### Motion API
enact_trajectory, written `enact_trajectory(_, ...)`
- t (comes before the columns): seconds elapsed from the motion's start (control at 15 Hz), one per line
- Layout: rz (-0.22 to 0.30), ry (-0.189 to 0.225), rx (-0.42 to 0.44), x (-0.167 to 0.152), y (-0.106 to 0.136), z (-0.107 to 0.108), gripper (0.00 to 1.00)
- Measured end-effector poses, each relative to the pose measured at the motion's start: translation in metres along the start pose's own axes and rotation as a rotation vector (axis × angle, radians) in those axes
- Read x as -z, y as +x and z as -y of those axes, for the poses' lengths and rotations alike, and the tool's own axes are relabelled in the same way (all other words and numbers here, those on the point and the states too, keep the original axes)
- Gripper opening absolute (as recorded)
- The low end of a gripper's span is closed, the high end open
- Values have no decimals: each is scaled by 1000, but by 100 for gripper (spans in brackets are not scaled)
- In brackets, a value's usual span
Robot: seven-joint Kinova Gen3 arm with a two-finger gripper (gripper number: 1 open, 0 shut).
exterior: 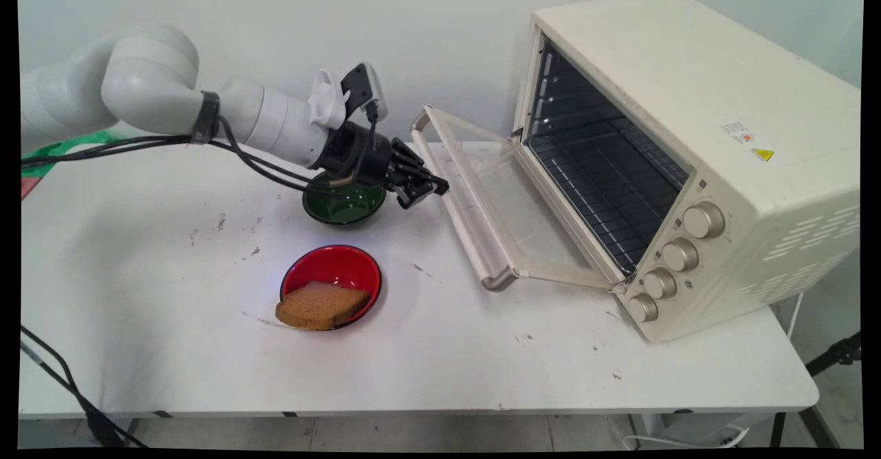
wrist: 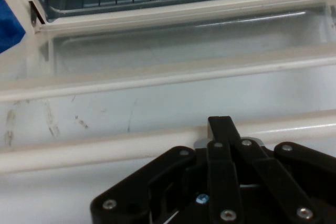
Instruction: Open the oven
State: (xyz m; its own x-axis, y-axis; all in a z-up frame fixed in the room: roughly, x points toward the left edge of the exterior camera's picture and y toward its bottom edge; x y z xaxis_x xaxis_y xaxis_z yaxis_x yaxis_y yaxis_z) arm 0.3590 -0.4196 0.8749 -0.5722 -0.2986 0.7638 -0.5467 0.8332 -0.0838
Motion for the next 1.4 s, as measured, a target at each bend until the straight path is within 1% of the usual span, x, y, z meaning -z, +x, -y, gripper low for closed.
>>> enact_trajectory(0.4, -3, 2, 4, 0, -10, 0, 0)
enact_trajectory(0.67, -5, 6, 6, -2, -11, 2, 0)
enact_trajectory(1.2, -5, 20, -2, 16, 11, 12, 0)
enact_trajectory(1.4, 4, 26, -2, 16, 15, 14, 0)
